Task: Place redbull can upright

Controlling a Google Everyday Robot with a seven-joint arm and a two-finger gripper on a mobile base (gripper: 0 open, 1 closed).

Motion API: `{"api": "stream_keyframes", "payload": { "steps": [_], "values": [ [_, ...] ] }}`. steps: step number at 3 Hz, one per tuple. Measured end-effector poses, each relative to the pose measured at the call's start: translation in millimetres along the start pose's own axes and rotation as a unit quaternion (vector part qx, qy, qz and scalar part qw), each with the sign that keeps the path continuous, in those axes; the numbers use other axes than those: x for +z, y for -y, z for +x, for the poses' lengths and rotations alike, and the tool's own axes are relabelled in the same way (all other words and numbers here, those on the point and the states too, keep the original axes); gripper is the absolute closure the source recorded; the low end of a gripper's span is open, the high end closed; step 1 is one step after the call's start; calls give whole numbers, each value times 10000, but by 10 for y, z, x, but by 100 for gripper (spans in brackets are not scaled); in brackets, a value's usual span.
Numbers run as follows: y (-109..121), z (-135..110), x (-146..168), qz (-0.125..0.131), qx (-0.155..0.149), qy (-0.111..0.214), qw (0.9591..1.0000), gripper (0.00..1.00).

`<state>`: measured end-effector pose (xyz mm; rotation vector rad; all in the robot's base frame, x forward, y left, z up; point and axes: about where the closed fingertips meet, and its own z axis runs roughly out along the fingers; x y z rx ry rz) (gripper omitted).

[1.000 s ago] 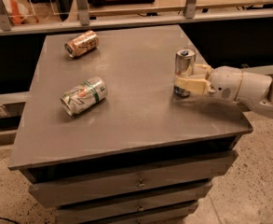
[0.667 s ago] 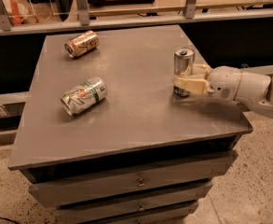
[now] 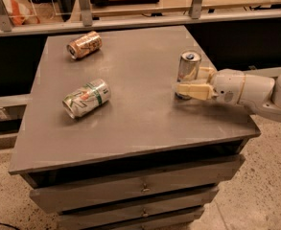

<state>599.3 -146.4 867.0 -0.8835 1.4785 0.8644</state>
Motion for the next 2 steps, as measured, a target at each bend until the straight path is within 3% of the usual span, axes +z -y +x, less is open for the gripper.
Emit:
{"api": "stream_keyframes", "payload": {
  "steps": [1,2],
  "values": [
    [-12,-5,24,-23,-3,2,10000,0],
    [-12,-6,25,-24,-3,2,10000,0]
  ]
}}
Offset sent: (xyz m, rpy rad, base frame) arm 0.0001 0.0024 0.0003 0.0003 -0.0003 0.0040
